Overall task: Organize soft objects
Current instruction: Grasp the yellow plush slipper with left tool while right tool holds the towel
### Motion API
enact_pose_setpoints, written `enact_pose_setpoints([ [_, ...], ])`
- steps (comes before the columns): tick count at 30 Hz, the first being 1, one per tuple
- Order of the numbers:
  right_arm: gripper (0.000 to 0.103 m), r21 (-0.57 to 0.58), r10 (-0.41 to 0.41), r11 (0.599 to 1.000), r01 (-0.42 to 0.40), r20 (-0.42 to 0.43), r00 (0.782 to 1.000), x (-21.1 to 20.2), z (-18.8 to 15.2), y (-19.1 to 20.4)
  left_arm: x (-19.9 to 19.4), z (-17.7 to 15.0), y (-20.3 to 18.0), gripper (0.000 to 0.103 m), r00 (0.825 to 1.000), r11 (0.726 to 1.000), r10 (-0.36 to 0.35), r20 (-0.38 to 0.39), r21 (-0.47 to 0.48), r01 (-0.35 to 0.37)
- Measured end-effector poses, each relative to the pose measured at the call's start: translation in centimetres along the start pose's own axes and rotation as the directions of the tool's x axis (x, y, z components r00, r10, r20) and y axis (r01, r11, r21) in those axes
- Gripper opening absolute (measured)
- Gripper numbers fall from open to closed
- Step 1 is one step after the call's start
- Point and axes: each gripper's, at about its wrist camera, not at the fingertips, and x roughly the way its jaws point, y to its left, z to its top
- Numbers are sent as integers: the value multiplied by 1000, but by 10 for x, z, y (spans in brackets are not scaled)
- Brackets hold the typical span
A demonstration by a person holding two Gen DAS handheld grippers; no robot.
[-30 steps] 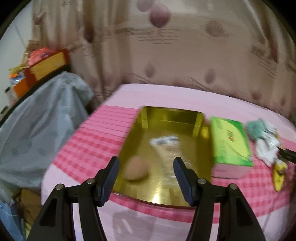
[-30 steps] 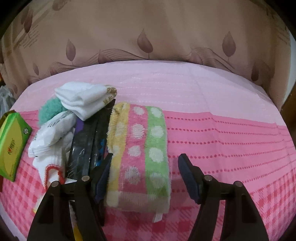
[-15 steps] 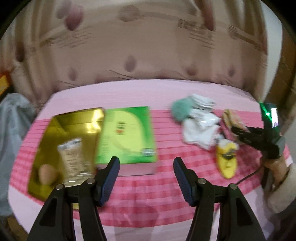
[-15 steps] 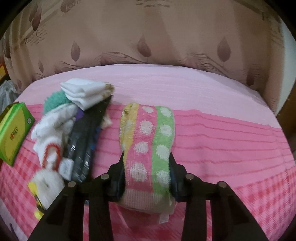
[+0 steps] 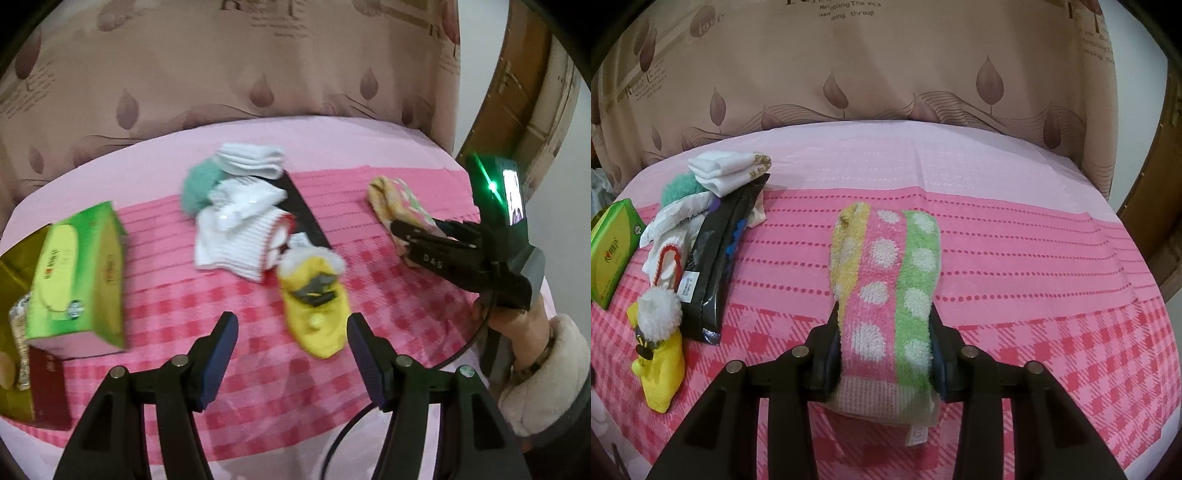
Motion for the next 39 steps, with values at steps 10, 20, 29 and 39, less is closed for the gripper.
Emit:
enact_pose_setpoints([
  [10,38,51,56,997,-56,-11,998,4,2,-7,45,7,-22,63,998,1000,-2,-68,-26,0],
  [20,40,65,80,995,-79,-13,997,5,2,-9,81,17,-16,63,992,996,53,-111,-61,-60],
  [29,40,65,81,995,-80,-13,997,4,2,-10,77,16,-16,45,996,998,31,-78,-56,-36],
  [39,40,64,81,995,-80,-13,997,5,1,-10,62,12,-19,43,998,1000,21,-58,-7,-21],
])
